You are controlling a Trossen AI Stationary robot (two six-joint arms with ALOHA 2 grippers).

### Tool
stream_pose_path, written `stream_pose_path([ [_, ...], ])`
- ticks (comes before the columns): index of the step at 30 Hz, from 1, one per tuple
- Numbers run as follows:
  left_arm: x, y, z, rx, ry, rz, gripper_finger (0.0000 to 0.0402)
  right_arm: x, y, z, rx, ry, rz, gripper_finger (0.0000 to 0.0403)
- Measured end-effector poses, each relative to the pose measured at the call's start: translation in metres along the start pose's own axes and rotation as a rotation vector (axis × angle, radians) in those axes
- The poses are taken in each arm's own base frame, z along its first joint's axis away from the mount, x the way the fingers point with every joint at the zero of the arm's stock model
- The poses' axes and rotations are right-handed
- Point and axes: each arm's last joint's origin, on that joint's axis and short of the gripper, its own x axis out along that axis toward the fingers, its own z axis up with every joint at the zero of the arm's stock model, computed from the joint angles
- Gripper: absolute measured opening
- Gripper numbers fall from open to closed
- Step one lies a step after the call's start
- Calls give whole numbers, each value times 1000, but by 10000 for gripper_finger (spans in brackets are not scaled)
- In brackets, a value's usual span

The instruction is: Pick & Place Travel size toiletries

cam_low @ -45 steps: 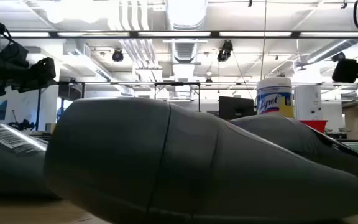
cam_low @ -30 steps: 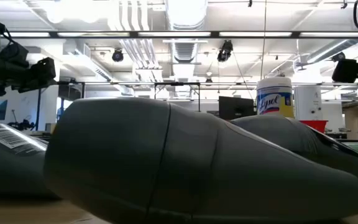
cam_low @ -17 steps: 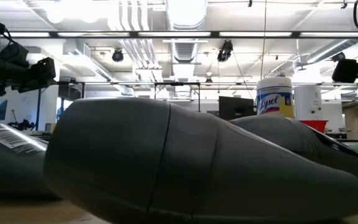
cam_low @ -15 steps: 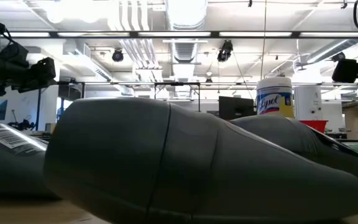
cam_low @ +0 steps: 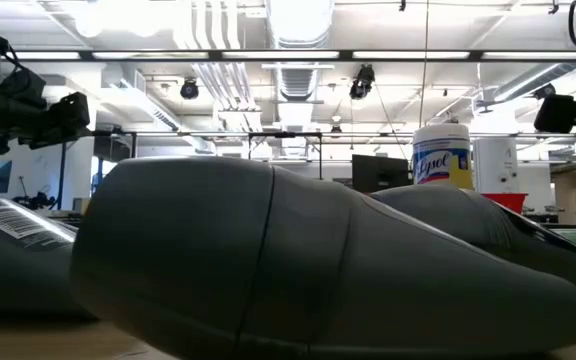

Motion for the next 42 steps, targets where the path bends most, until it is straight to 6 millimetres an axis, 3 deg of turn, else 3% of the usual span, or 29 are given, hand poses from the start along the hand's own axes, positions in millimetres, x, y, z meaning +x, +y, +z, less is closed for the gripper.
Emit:
stream_pose_path([
  [26, 0, 0, 0, 0, 0, 0, 156, 0, 0, 0, 12, 0, 0, 364],
  [32, 0, 0, 0, 0, 0, 0, 156, 0, -1, 0, 397, -18, -33, 364],
  [38, 0, 0, 0, 0, 0, 0, 156, 0, 0, 1, 638, 8, -1, 364],
  [42, 0, 0, 0, 0, 0, 0, 156, -4, 13, 3, 700, 281, 346, 364],
])
